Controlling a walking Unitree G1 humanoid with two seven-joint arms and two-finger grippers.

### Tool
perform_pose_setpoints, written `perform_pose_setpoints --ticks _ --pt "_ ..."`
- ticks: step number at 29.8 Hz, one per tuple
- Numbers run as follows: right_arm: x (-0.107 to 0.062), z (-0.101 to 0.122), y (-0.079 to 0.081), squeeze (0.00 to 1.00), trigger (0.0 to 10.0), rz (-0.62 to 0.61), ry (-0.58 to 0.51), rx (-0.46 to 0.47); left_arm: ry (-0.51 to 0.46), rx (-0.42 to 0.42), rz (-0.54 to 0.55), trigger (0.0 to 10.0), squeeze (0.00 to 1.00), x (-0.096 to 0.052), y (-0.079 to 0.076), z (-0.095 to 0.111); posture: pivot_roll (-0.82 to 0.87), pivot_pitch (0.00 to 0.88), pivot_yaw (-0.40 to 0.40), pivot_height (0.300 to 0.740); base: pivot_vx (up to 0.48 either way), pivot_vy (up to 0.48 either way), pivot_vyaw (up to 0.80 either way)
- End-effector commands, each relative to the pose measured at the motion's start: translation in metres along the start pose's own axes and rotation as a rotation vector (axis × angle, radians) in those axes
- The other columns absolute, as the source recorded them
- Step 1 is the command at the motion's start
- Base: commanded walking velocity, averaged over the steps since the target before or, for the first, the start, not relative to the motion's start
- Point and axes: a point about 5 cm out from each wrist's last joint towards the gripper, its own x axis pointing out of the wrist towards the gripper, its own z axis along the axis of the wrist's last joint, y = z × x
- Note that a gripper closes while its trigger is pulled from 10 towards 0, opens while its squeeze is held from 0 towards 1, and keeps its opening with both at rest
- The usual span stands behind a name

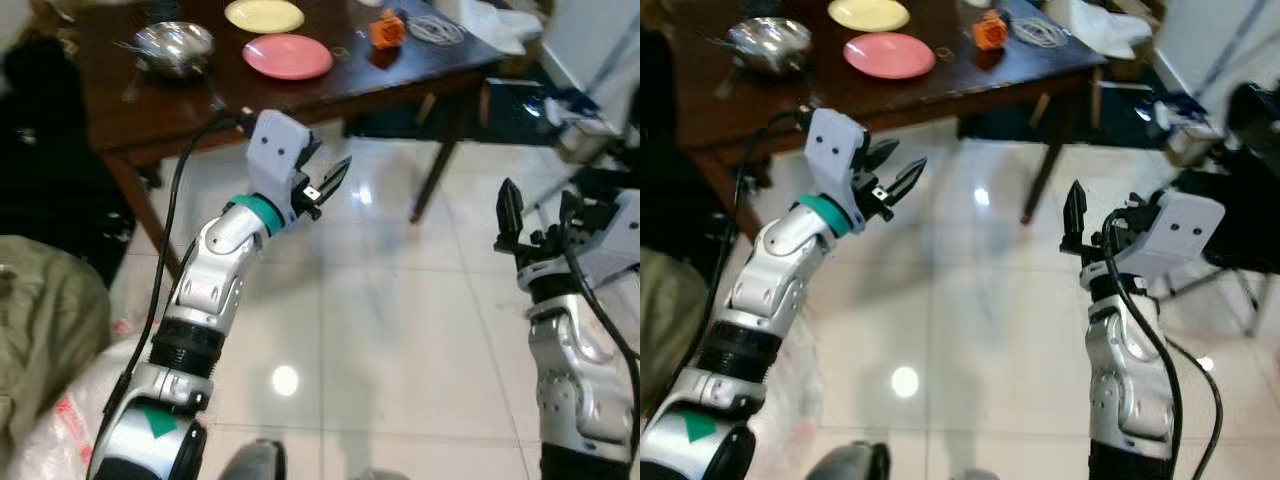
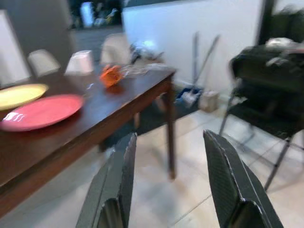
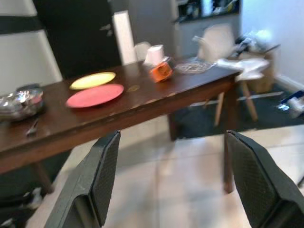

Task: Setting the table

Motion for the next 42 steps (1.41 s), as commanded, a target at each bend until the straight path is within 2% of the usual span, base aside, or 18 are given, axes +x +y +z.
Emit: perform_pose_setpoints --ticks 1,25,31,42 --pt "-0.002 0.001 -0.009 0.00 10.0 -0.030 0.000 -0.012 0.004 0.002 -0.024 10.0 0.00 0.003 -0.007 -0.001 0.03 0.007 0.049 0.740 0.446 0.000 0.00" --pt "-0.002 0.004 -0.011 0.00 10.0 -0.028 -0.008 -0.017 -0.009 0.003 -0.023 10.0 0.00 0.005 -0.008 0.001 0.03 0.015 0.046 0.740 0.431 0.000 0.00" --pt "-0.002 0.010 -0.017 0.00 10.0 -0.012 -0.016 -0.055 -0.013 0.009 -0.026 10.0 0.00 0.005 -0.009 0.002 0.03 0.015 0.049 0.740 0.421 0.000 0.00" --pt "-0.001 0.011 -0.018 0.00 10.0 -0.012 -0.018 -0.053 -0.015 0.008 -0.034 10.0 0.00 0.005 -0.012 0.001 0.03 0.015 0.049 0.740 0.420 0.000 0.00"
